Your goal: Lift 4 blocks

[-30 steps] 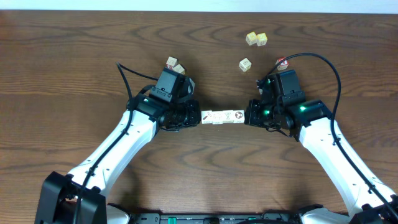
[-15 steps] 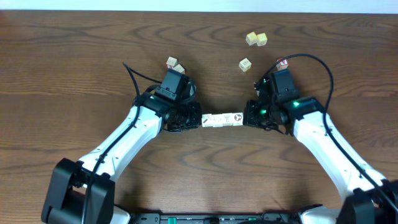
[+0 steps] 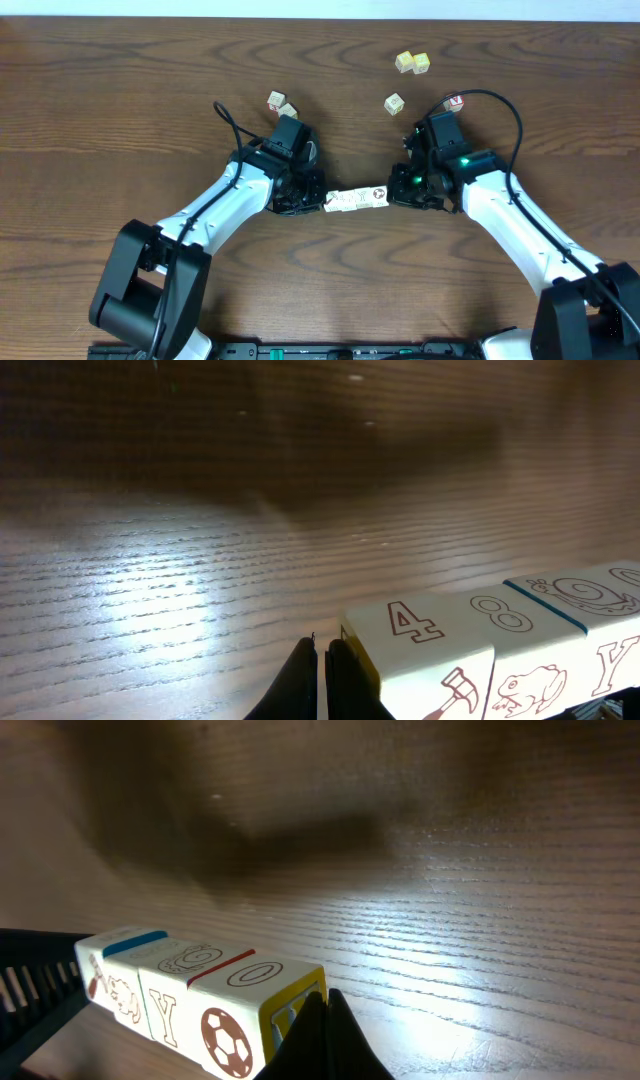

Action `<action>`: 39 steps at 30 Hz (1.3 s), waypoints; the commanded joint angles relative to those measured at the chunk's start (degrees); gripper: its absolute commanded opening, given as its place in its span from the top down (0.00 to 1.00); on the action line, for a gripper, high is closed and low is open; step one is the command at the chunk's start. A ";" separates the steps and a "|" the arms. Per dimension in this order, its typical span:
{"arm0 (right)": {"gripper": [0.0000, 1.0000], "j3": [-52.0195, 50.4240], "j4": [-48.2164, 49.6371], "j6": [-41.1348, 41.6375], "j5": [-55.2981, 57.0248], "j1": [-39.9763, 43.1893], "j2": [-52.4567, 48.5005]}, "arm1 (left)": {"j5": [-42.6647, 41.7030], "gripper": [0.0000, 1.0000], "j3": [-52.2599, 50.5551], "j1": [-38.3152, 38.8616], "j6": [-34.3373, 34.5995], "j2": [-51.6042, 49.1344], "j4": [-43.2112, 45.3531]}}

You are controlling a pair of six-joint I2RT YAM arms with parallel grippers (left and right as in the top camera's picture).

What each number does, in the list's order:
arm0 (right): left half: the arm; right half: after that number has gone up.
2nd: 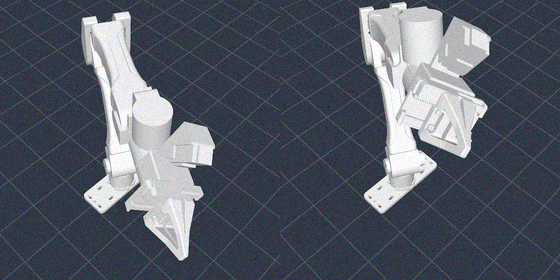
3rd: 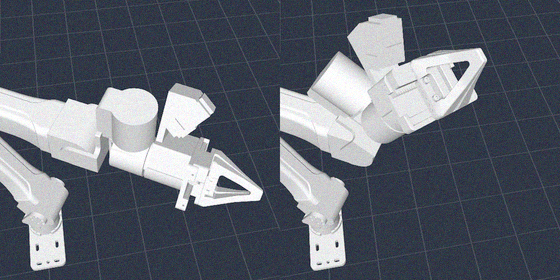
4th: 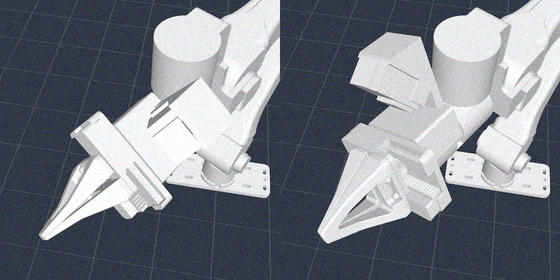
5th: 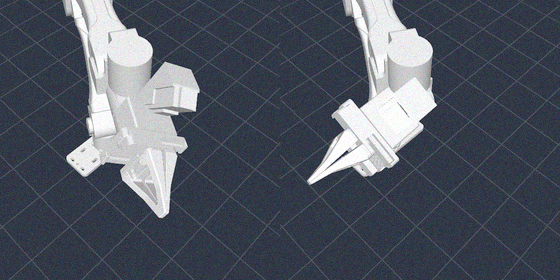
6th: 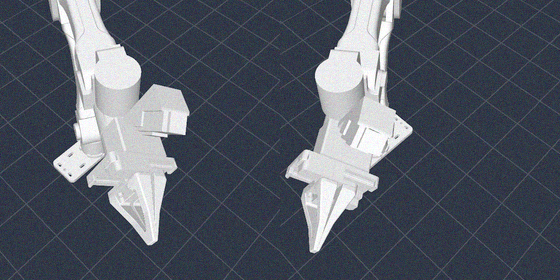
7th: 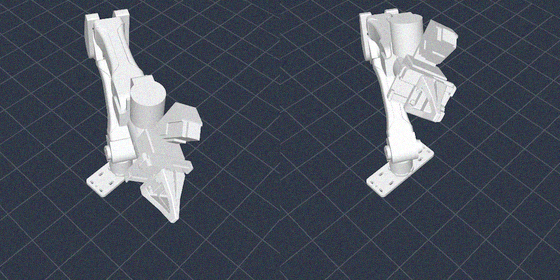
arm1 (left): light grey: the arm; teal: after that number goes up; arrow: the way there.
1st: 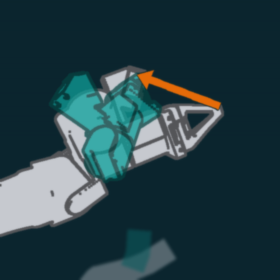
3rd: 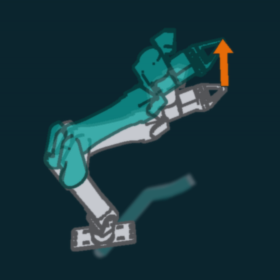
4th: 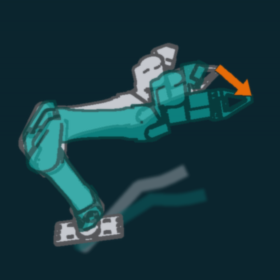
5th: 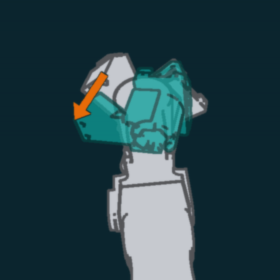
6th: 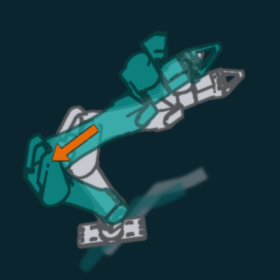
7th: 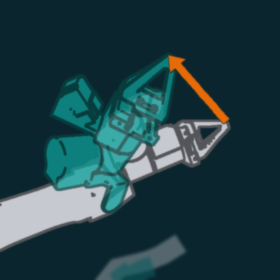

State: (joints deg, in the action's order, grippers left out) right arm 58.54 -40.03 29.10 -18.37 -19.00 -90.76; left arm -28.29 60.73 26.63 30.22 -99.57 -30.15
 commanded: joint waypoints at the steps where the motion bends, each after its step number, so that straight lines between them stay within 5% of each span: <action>1: 0.99 0.63 0.44 0.13 -5.40 -2.10 -2.45 | -5.11 0.93 0.87 1.49 0.52 -0.55 1.53; 39: 0.99 0.55 1.79 -2.14 3.32 -2.10 -11.58 | -1.73 0.93 0.68 1.49 1.38 -8.79 4.55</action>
State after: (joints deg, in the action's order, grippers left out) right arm 58.54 -37.39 27.79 -14.46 -19.07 -101.86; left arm -29.63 60.73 27.18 31.33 -108.36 -25.65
